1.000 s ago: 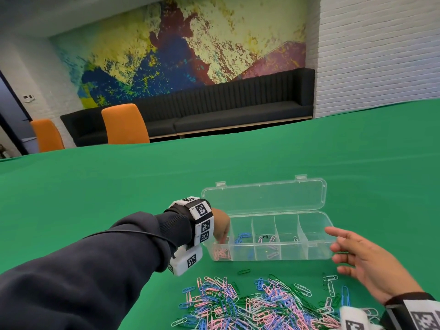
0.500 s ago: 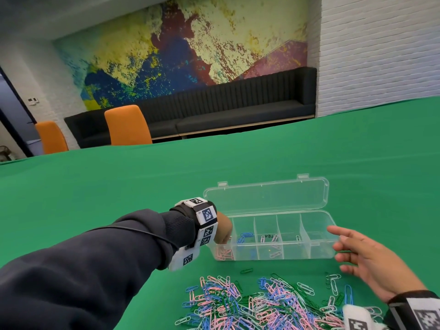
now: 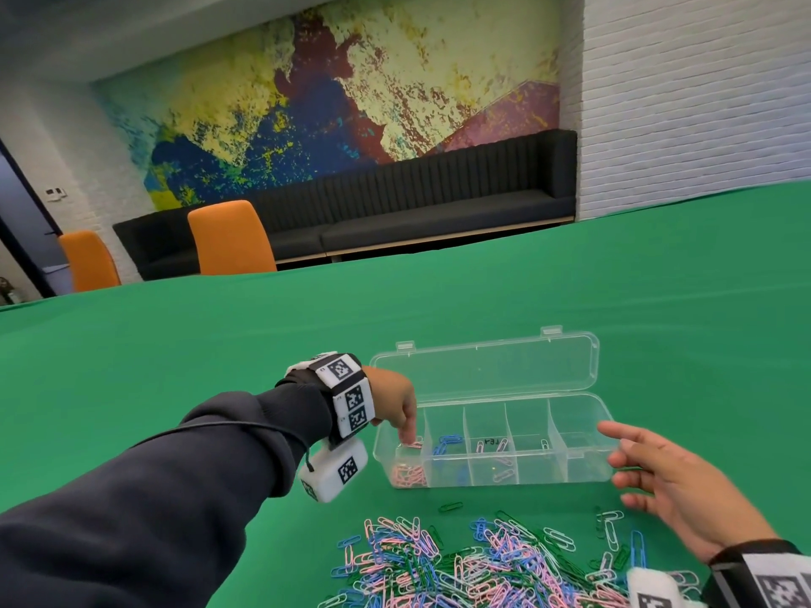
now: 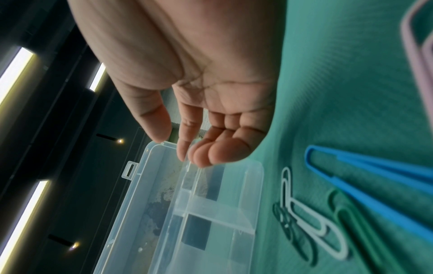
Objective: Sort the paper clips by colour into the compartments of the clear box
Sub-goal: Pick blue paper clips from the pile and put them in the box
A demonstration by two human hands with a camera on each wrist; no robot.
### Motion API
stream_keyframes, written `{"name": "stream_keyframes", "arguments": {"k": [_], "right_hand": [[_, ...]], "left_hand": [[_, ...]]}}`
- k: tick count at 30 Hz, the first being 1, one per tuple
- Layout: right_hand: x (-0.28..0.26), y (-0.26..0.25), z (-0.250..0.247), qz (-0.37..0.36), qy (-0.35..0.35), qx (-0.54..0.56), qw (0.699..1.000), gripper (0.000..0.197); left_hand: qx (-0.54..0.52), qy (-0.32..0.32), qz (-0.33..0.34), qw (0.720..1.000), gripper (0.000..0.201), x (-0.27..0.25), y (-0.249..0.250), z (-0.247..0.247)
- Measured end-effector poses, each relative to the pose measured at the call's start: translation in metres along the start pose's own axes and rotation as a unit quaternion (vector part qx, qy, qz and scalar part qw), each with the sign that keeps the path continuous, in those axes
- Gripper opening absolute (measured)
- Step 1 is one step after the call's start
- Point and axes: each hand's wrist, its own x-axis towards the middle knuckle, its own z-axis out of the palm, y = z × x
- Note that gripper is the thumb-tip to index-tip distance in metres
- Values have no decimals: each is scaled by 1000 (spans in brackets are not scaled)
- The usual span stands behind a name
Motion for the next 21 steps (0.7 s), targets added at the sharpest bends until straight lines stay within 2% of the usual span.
{"name": "stream_keyframes", "arguments": {"k": [6, 12, 18, 21], "right_hand": [[0, 0, 0, 0, 1, 1, 1000, 25], [0, 1, 0, -2, 6, -1, 1000, 25], [-1, 0, 0, 1, 10, -2, 1000, 26], [-1, 0, -1, 2, 10, -2, 1000, 26]], "left_hand": [[-104, 18, 19, 994, 9, -2, -20, 5], [-138, 79, 8, 987, 22, 0, -30, 25], [-106, 168, 5, 980, 19, 0, -31, 31], [-64, 180, 9, 982, 18, 3, -32, 31]]}}
